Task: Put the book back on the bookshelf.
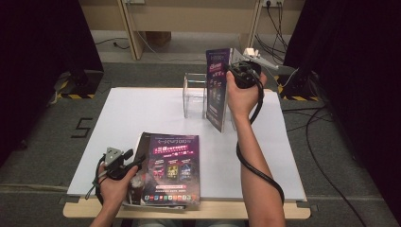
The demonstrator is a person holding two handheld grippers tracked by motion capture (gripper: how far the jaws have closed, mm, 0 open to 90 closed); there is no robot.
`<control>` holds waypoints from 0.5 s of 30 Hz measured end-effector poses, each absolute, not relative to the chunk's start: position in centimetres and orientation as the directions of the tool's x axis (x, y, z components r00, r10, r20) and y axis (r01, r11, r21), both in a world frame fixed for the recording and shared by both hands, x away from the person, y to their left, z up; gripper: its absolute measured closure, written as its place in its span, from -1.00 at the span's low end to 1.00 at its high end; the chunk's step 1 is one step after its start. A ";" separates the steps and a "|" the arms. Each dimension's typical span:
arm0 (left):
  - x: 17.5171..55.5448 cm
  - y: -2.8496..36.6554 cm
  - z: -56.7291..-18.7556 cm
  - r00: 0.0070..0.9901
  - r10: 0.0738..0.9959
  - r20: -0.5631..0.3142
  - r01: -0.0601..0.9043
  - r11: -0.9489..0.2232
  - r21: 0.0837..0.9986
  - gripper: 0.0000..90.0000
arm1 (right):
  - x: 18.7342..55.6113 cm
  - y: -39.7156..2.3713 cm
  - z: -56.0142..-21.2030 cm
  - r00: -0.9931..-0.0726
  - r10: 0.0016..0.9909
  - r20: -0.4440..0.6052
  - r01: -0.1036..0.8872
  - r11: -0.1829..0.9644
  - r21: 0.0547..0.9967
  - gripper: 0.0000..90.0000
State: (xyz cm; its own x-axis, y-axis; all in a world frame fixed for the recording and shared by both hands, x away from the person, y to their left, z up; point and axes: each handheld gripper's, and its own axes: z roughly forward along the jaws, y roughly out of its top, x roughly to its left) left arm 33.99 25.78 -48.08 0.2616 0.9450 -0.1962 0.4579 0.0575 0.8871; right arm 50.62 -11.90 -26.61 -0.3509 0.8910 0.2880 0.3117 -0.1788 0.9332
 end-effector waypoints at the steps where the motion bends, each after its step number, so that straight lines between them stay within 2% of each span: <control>1: 34.0 25.8 -48.1 0.261 0.945 -0.196 0.458 0.058 0.887 -0.06 | 50.7 -11.9 -26.7 -0.349 0.892 0.288 0.312 -0.179 0.933 0.86; 15: 34.0 25.9 -48.1 0.262 0.945 -0.195 0.459 0.055 0.887 -0.06 | 52.4 -11.3 -27.1 -0.334 0.902 0.274 0.304 -0.172 0.937 0.86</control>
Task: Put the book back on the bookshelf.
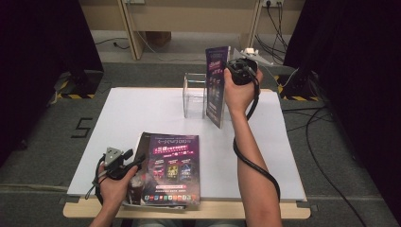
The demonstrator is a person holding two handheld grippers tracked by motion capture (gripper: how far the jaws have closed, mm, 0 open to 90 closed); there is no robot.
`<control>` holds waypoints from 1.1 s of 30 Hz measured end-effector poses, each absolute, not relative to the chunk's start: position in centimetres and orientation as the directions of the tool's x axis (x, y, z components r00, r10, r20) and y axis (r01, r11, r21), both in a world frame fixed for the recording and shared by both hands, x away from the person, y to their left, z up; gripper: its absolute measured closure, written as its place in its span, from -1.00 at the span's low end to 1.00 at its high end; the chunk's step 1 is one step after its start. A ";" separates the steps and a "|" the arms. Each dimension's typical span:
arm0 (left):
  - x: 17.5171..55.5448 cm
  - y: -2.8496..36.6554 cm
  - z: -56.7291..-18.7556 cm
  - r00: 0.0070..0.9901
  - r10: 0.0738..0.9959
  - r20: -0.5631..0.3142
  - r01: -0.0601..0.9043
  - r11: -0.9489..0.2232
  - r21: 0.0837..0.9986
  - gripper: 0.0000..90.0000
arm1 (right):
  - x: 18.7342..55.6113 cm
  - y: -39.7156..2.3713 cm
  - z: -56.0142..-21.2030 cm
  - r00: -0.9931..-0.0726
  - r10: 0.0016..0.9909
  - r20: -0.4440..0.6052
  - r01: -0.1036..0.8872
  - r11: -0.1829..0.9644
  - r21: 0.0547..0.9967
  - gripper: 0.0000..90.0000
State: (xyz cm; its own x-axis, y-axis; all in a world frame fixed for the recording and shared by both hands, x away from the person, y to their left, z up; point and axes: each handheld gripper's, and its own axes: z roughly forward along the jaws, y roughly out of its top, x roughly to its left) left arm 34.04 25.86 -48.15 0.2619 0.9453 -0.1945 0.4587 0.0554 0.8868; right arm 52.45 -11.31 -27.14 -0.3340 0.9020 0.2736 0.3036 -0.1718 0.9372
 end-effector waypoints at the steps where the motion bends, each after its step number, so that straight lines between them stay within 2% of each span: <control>1: 34.0 25.9 -48.1 0.262 0.945 -0.195 0.458 0.056 0.887 -0.06 | 52.6 -11.3 -27.2 -0.332 0.903 0.272 0.300 -0.172 0.938 0.86; 11: 34.1 25.8 -48.2 0.264 0.945 -0.193 0.458 0.053 0.887 -0.06 | 53.8 -11.1 -28.1 -0.299 0.923 0.242 0.278 -0.159 0.947 0.86; 17: 34.1 25.8 -48.3 0.266 0.944 -0.194 0.461 0.052 0.886 -0.06 | 54.1 -11.0 -29.3 -0.290 0.924 0.249 0.301 -0.159 0.941 0.85; 33: 34.0 25.7 -48.3 0.270 0.943 -0.195 0.461 0.051 0.886 -0.06 | 49.7 -11.3 -30.8 -0.306 0.937 0.171 0.258 -0.091 0.962 0.84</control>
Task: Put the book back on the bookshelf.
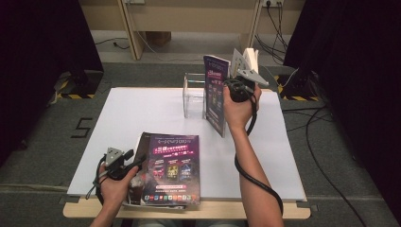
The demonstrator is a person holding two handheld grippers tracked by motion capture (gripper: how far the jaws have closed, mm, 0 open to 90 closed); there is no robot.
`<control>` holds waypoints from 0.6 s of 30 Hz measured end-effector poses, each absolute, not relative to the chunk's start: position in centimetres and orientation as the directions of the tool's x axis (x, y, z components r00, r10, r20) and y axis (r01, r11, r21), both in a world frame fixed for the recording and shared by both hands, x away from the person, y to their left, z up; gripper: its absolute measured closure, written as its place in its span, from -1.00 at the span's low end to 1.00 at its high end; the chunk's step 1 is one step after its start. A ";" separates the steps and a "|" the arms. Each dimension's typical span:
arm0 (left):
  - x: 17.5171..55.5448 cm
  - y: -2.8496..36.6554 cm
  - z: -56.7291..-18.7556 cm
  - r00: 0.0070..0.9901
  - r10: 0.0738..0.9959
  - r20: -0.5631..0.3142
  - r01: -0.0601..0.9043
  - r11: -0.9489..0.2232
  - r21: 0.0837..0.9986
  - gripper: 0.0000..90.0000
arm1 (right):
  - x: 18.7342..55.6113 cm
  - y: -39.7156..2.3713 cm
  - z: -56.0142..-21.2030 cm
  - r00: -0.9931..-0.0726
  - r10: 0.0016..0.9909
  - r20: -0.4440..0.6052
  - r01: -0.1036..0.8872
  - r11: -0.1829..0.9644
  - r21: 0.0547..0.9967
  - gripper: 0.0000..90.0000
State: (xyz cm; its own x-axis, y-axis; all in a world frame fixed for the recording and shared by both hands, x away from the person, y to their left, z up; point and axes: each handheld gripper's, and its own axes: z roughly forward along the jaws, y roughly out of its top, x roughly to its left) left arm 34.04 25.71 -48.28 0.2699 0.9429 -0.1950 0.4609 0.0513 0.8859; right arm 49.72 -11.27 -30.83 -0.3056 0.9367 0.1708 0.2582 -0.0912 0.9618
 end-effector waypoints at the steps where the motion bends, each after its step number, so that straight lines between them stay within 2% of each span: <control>1: 34.0 25.7 -48.3 0.270 0.943 -0.195 0.460 0.051 0.887 -0.06 | 49.3 -11.3 -30.9 -0.308 0.938 0.158 0.255 -0.078 0.964 0.84; 9: 34.0 25.7 -48.2 0.272 0.943 -0.192 0.461 0.048 0.886 -0.06 | 46.4 -12.2 -31.9 -0.320 0.936 0.149 0.257 -0.066 0.964 0.83; 18: 34.0 25.6 -48.2 0.272 0.943 -0.192 0.460 0.047 0.887 -0.06 | 44.3 -13.3 -32.7 -0.342 0.921 0.186 0.314 -0.074 0.946 0.77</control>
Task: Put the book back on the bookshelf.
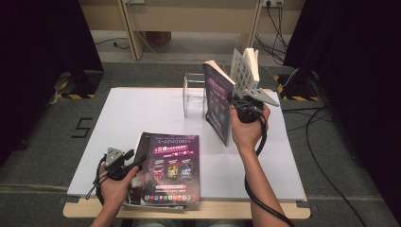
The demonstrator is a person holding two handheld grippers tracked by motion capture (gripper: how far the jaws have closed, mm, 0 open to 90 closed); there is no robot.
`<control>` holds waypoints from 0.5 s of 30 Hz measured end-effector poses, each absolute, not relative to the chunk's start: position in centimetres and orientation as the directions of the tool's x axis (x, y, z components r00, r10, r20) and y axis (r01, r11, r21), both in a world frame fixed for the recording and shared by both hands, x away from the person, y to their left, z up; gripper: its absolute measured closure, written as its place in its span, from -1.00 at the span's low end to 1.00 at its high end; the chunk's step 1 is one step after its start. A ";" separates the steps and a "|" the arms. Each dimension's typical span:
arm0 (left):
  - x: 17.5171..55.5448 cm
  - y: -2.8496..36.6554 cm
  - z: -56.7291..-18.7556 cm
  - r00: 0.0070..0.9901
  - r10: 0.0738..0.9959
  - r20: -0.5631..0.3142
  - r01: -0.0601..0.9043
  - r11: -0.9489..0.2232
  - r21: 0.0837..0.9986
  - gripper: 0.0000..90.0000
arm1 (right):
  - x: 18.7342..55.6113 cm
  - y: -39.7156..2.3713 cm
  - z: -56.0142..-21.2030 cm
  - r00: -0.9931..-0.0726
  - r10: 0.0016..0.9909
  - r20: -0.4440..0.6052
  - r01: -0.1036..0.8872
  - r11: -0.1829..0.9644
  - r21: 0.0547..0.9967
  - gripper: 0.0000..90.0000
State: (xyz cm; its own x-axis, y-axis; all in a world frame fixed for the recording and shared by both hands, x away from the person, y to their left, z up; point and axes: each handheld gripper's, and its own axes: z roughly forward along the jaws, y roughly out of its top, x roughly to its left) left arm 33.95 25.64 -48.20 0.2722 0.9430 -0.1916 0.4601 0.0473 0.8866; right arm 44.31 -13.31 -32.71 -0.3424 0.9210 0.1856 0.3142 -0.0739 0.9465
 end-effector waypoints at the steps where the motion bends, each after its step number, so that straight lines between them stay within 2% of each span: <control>1: 34.0 25.6 -48.2 0.272 0.943 -0.192 0.460 0.047 0.887 -0.06 | 44.2 -13.4 -32.8 -0.343 0.922 0.181 0.315 -0.069 0.946 0.76; 6: 33.9 25.6 -48.2 0.273 0.942 -0.195 0.461 0.050 0.886 -0.06 | 43.5 -13.5 -33.0 -0.348 0.918 0.190 0.326 -0.072 0.943 0.67; 15: 33.9 25.6 -48.2 0.273 0.942 -0.194 0.459 0.050 0.887 -0.06 | 44.0 -13.1 -32.4 -0.347 0.923 0.165 0.346 -0.038 0.937 0.66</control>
State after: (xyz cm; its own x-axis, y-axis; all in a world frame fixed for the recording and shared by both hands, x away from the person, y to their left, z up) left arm 33.92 25.65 -48.17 0.2727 0.9423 -0.1941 0.4587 0.0500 0.8872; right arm 44.04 -13.12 -32.44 -0.3471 0.9232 0.1652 0.3462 -0.0375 0.9374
